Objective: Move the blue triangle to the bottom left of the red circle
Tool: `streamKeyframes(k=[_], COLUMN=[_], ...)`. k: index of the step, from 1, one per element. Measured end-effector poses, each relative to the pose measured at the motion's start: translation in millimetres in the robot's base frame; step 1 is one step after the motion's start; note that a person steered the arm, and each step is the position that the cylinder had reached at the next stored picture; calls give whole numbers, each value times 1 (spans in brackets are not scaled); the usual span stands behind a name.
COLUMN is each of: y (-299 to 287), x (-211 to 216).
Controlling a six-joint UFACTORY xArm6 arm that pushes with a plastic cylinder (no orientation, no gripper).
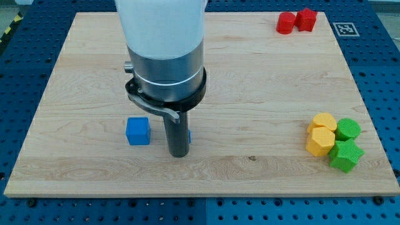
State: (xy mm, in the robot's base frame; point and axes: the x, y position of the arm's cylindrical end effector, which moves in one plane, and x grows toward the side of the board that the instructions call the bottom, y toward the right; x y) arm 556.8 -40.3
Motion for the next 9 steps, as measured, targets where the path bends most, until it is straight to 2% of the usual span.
streamKeyframes(k=[2, 4, 6, 9], y=[-17, -19, 8, 69], x=[-16, -51, -76, -147])
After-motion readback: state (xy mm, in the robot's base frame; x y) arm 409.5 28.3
